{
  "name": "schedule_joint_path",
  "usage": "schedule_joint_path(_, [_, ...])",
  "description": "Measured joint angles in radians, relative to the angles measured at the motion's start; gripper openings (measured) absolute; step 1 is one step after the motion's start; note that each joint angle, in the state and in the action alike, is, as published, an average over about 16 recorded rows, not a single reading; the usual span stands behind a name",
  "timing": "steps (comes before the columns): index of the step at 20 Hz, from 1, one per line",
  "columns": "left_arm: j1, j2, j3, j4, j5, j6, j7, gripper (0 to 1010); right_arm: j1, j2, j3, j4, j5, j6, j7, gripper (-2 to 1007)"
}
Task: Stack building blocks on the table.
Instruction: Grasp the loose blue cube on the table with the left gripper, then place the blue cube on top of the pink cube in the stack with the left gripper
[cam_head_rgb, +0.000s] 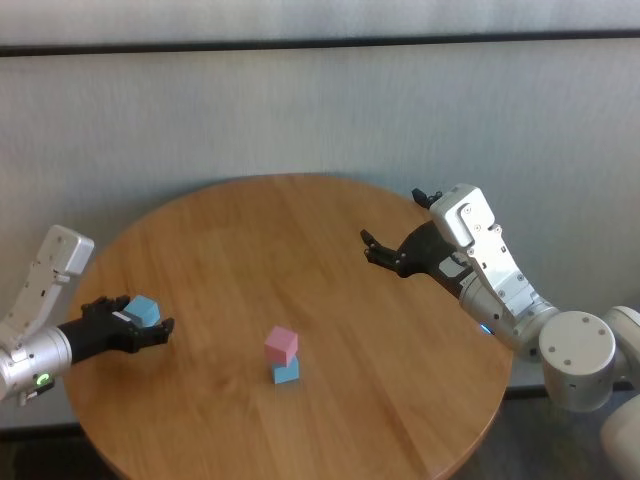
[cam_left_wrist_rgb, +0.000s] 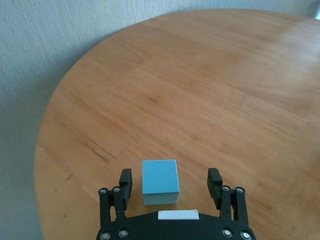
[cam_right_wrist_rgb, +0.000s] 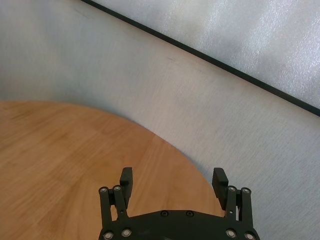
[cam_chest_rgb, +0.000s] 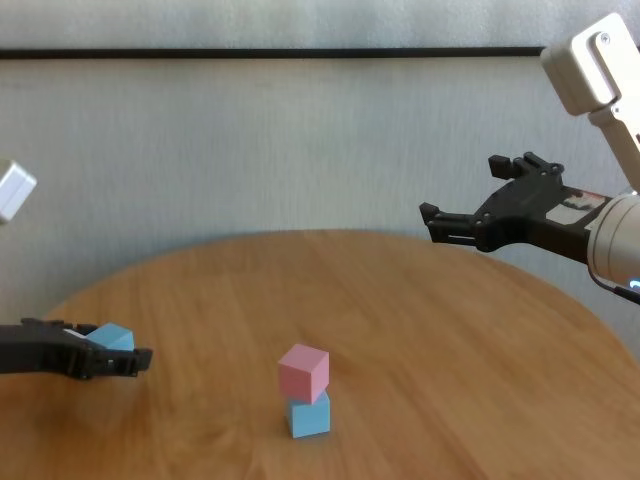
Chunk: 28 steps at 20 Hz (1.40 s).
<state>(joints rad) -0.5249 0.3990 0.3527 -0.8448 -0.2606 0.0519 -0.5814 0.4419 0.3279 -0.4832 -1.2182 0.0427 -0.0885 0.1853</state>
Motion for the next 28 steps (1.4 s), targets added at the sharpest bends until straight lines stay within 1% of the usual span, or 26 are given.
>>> schedule_joint_path(5, [0.002,0.000,0.000,-0.003,0.001,0.000,0.003,838,0.000,0.000,0.000,0.000,0.000,0.000,0.000,1001])
schedule_joint_path(13, [0.003,0.001,-0.001,-0.006,0.002,0.001,0.005,576,0.000,0.000,0.000,0.000,0.000,0.000,0.000,1001])
schedule_joint_path(17, [0.004,0.001,-0.001,-0.006,0.003,0.001,0.006,477,0.000,0.000,0.000,0.000,0.000,0.000,0.000,1001])
schedule_joint_path(22, [0.009,0.006,0.001,-0.024,0.002,0.001,-0.003,411,0.000,0.000,0.000,0.000,0.000,0.000,0.000,1001])
schedule_joint_path(28, [0.030,0.025,0.009,-0.094,-0.005,-0.006,-0.028,399,0.000,0.000,0.000,0.000,0.000,0.000,0.000,1001])
